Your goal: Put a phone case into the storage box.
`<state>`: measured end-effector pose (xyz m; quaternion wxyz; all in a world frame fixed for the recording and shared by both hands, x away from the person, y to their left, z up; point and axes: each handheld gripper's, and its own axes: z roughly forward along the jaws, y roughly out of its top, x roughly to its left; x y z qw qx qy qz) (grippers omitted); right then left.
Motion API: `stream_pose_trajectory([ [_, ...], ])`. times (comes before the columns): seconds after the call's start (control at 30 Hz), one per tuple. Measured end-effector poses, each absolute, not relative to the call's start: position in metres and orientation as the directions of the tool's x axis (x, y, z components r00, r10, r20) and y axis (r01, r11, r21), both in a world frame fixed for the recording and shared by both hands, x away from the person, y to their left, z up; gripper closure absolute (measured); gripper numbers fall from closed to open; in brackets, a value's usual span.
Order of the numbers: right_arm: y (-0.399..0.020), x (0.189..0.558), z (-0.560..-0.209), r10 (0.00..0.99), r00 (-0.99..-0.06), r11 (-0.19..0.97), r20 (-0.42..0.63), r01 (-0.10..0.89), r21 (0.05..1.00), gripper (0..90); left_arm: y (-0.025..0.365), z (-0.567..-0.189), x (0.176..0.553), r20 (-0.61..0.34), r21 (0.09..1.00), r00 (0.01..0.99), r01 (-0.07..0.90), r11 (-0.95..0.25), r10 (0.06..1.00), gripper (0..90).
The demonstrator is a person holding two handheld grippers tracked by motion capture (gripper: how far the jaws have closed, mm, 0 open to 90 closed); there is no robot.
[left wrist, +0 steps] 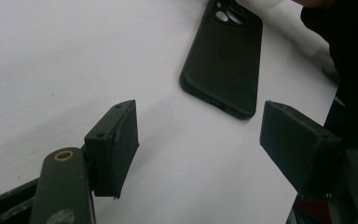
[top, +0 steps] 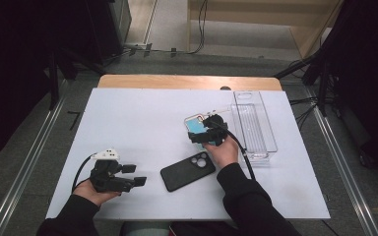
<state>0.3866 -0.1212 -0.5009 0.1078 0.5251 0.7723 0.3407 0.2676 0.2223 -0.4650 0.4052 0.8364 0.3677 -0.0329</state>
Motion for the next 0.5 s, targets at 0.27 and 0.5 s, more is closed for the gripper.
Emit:
stream_pose_trajectory([
  [0.27, -0.12, 0.386, -0.512, 0.893, -0.422, 0.239, 0.155, 0.739, 0.63, 2.9, 0.222, -0.465, 0.268, -0.355, 0.653, 0.727, 0.643, -0.4, 0.588, 28.4],
  [0.5, -0.115, 0.381, -0.514, 0.904, -0.424, 0.287, 0.062, 0.707, 0.646, 10.8, 0.222, -0.465, 0.268, -0.355, 0.652, 0.725, 0.645, -0.399, 0.59, 28.4],
])
